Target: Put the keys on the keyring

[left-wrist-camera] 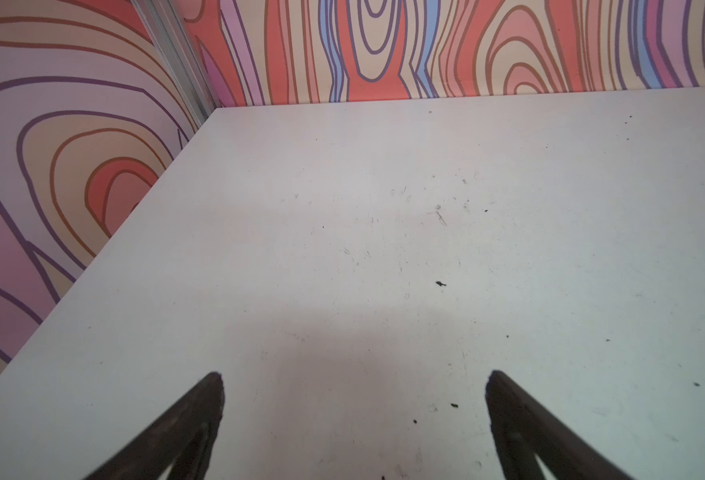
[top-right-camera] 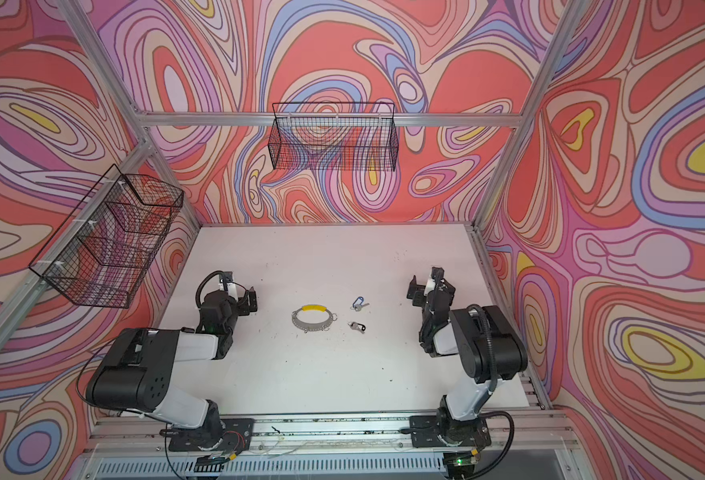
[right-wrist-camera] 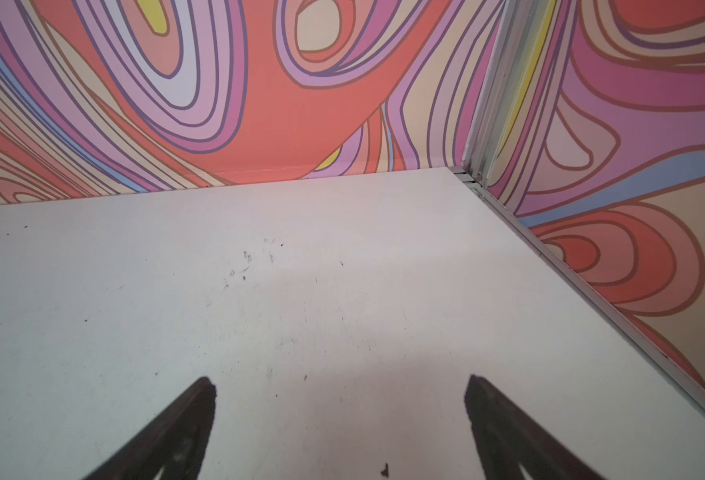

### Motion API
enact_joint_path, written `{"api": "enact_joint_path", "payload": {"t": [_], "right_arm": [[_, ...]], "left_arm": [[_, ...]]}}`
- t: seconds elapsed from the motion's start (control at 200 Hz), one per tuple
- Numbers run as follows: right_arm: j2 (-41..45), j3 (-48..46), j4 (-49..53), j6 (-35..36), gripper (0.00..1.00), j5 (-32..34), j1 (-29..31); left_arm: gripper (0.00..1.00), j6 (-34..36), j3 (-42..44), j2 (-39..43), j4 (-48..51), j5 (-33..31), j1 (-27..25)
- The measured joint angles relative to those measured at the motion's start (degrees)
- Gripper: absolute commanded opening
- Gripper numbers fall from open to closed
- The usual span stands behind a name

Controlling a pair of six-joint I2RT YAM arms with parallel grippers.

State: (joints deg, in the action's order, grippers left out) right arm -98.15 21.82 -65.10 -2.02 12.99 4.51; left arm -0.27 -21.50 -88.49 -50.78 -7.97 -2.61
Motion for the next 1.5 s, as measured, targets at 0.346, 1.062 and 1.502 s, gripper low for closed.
{"api": "enact_joint_path", "payload": {"t": [0.346, 1.062, 1.502], "right_arm": [[0.0, 0.0, 0.02, 0.0, 0.98, -0.02, 0.0], [0.0, 0.0, 0.02, 0.0, 0.98, -0.17, -0.04], [8.9, 21.33, 32.39, -6.8, 0.98, 3.19, -0.07]], "left_arm": [[1.0, 0.0, 0.0, 0.0, 0.0, 0.0, 0.0], [1.0, 0.0, 0.0, 0.0, 0.0, 0.0, 0.0], [0.97, -1.92, -16.33, 13.77, 27.12, -4.81, 0.59]]}}
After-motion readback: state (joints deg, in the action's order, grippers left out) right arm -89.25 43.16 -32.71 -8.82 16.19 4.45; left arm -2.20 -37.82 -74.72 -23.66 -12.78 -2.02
